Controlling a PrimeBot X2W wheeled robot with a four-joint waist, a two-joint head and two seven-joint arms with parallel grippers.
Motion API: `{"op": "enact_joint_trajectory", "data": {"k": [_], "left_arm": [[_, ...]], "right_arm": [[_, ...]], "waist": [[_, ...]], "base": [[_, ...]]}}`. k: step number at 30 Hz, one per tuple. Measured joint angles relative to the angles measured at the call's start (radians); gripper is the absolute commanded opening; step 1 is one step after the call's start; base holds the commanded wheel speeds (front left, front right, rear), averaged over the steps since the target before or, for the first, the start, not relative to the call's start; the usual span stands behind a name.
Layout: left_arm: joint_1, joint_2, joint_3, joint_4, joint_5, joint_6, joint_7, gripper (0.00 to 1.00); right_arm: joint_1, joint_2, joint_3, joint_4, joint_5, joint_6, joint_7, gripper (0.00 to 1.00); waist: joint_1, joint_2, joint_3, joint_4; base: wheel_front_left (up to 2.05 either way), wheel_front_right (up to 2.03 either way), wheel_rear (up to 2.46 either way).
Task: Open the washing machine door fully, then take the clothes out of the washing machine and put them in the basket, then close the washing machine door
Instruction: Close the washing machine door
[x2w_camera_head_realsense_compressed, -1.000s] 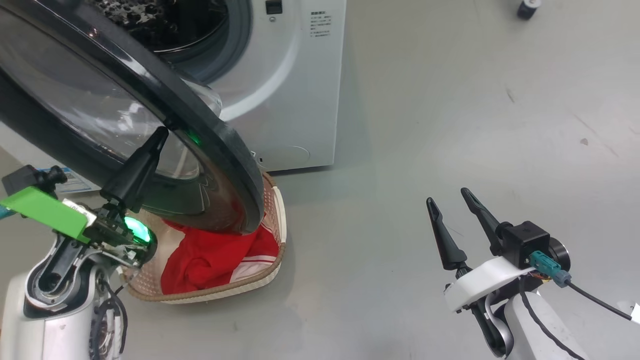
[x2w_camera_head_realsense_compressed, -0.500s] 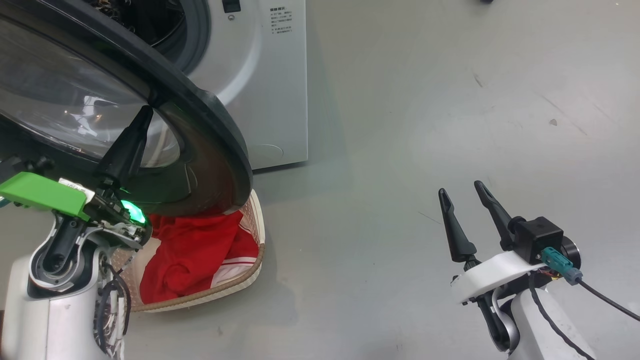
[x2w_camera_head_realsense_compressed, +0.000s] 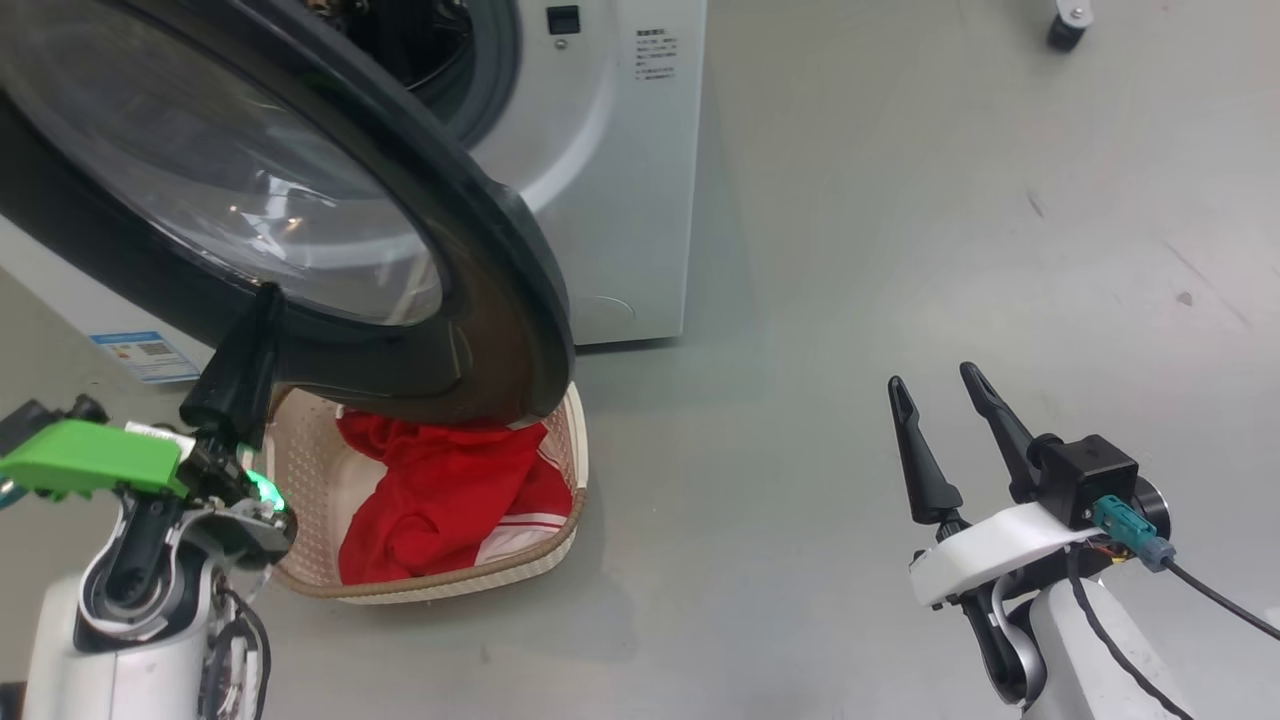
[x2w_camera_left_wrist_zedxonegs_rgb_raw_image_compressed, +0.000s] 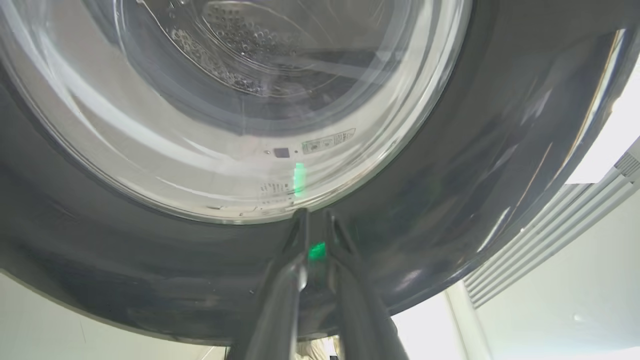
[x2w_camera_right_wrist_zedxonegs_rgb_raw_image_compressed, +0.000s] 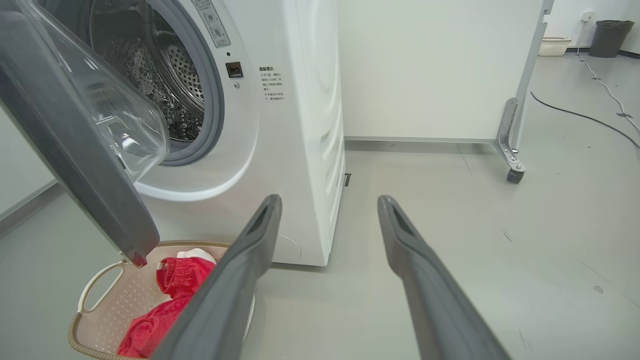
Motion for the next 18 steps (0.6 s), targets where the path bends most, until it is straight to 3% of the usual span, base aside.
{"op": "enact_joint_trajectory", "data": {"k": [1,2,10,15,18], "left_arm": [[0.009,0.000,0.003,0.001,0.013,0.000,-0.010,0.84],[0.017,0.000,0.006,0.002,0.025,0.000,-0.019,1.00],[0.055,0.002,0.016,-0.019,0.183,0.000,-0.120,1.00],[0.079,0.090,-0.013,-0.075,0.400,0.000,-0.222,1.00],[0.096,0.119,-0.036,-0.089,0.468,0.000,-0.259,1.00]], "right_arm": [[0.001,0.000,-0.001,0.000,0.007,0.000,0.000,1.00],[0.001,0.000,-0.001,0.000,0.008,0.000,0.000,1.00],[0.017,0.000,0.001,0.001,0.015,0.000,0.000,1.00],[0.020,0.001,0.012,0.003,0.017,0.001,0.000,1.00],[0.020,0.001,0.012,0.003,0.017,0.001,0.000,1.00]], "waist": [[0.0000,0.0000,-0.003,0.008],[0.0000,0.0000,-0.006,0.015],[0.0000,0.0000,-0.036,0.064],[0.0000,0.0000,-0.056,0.078],[0.0000,0.0000,-0.063,0.081]], "base": [[0.00,0.00,0.00],[0.00,0.00,0.00],[0.00,0.00,0.00],[0.00,0.00,0.00],[0.00,0.00,0.00]]}}
